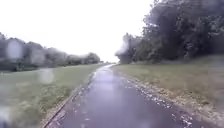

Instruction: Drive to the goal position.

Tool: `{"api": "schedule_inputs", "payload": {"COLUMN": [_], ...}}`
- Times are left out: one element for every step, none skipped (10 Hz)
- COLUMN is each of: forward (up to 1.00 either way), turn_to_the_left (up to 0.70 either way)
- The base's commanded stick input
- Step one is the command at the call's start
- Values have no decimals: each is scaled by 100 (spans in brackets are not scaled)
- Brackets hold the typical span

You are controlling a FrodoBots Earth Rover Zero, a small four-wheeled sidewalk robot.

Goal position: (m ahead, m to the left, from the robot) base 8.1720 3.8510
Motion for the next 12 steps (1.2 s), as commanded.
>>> {"api": "schedule_inputs", "payload": {"forward": [70, 70, 70, 70, 70, 70, 70, 70, 70, 70, 70, 70], "turn_to_the_left": [0, 0, 0, 0, 0, 0, 0, 0, 0, 0, 0, 0]}}
